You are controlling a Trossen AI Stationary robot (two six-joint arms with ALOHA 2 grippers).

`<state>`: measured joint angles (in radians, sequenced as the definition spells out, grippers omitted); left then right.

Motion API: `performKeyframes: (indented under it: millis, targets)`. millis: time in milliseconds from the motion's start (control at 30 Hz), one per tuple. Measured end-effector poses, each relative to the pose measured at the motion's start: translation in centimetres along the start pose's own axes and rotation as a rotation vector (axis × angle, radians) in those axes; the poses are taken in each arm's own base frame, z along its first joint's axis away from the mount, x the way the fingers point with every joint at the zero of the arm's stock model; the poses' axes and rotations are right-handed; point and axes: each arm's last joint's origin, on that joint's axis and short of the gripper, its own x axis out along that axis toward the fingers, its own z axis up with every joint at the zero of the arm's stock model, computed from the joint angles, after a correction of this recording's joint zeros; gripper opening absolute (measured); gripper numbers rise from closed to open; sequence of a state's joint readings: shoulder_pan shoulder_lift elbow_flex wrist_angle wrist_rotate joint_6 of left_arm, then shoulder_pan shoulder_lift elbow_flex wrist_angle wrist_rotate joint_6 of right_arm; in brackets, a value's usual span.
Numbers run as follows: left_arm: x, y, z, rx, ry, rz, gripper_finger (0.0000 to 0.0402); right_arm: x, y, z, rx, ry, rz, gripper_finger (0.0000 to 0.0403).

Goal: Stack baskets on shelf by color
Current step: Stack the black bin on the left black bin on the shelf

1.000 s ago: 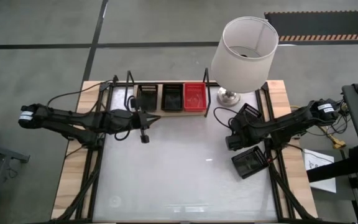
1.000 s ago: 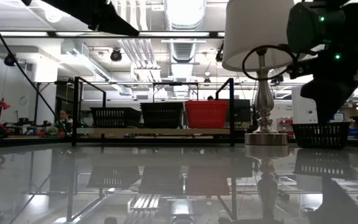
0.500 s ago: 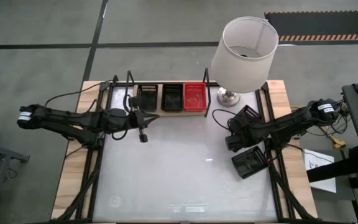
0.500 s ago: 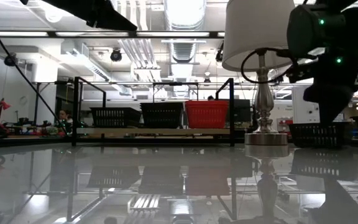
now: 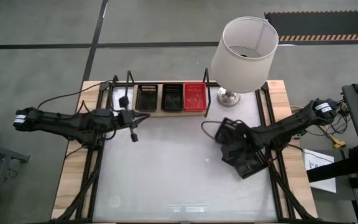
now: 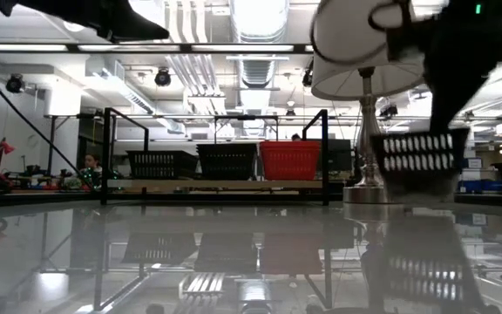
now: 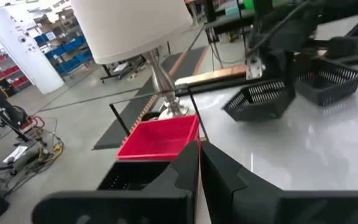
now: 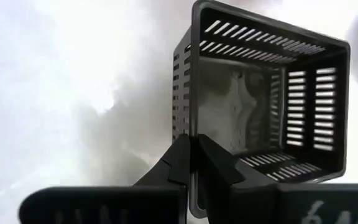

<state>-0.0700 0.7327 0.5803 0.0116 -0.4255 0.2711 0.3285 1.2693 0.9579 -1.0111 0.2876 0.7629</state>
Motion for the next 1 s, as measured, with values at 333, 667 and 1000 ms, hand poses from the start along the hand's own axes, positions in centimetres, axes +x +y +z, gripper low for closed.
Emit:
performKeyframes:
  millis: [333,667,1000]
  targets:
    - [-1.3,0.2,0.2,-0.032,-0.076,-0.01,0.0,-3.1,6.6,4.5,-0.283,-0.18,0.018,0.0012]
    - [-1.8,0.1,0.5,-0.04,-0.102,-0.025,0.0,-4.8,10.6,11.4,-0.583,-0.361,-0.133,0.0011]
    - [-3.0,0.6,-0.1,-0.078,-0.179,-0.007,0.0,-4.7,7.9,19.0,-0.611,-0.415,-0.271,0.0011]
